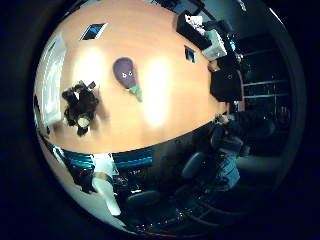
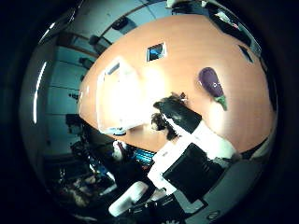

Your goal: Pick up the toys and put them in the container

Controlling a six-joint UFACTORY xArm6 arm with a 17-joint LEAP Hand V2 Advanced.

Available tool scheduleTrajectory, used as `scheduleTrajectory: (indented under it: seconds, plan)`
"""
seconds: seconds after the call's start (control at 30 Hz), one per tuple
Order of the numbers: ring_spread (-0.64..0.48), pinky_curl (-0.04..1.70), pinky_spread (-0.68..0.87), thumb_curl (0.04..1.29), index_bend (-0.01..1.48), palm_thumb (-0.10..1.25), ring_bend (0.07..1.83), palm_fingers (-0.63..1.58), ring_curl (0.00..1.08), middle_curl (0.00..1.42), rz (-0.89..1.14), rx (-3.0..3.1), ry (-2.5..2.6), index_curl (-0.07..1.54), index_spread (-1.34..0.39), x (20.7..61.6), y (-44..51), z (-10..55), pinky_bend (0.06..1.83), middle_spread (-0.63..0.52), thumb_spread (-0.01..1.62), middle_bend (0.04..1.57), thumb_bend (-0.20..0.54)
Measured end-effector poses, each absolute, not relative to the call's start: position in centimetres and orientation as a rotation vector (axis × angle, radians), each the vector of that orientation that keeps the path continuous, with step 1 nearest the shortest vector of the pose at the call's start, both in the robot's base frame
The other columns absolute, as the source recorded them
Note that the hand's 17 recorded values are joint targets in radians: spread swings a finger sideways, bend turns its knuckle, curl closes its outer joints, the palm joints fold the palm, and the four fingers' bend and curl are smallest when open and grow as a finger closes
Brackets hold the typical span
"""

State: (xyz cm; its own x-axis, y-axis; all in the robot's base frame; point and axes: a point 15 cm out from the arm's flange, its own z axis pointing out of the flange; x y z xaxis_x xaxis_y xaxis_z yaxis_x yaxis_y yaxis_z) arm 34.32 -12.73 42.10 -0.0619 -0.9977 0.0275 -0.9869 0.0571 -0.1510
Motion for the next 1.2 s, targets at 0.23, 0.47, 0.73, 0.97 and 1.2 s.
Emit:
scheduleTrajectory:
  seconds: [0.23, 0.47, 0.73, 0.97, 1.2]
  plan:
    - [0.17, 0.25, 0.44, 0.28, 0.16, 0.59, 0.37, 0.40, 0.20, 0.33, -0.132, -1.918, 2.279, 0.29, -0.32, 36.4, -14.9, 40.4, 0.32, -0.02, 1.14, 0.20, -0.024]
    - [0.20, 0.27, 0.45, 0.27, 0.16, 0.52, 0.40, 0.30, 0.21, 0.33, -0.100, -1.804, 2.362, 0.27, -0.21, 39.0, -17.6, 37.0, 0.39, 0.11, 1.13, 0.20, -0.025]
    - [0.25, 0.28, 0.48, 0.26, 0.15, 0.44, 0.38, 0.19, 0.21, 0.33, -0.026, -1.755, 2.429, 0.27, -0.15, 41.1, -19.0, 32.5, 0.42, 0.22, 1.10, 0.20, -0.029]
    - [0.26, 0.28, 0.47, 0.27, 0.16, 0.40, 0.38, 0.17, 0.22, 0.33, 0.037, -1.741, 2.471, 0.27, -0.13, 42.5, -19.9, 28.3, 0.43, 0.24, 1.08, 0.20, -0.024]
    - [0.26, 0.29, 0.47, 0.27, 0.16, 0.40, 0.37, 0.17, 0.22, 0.33, 0.093, -1.745, 2.509, 0.27, -0.13, 44.0, -21.1, 23.2, 0.43, 0.24, 1.08, 0.20, -0.024]
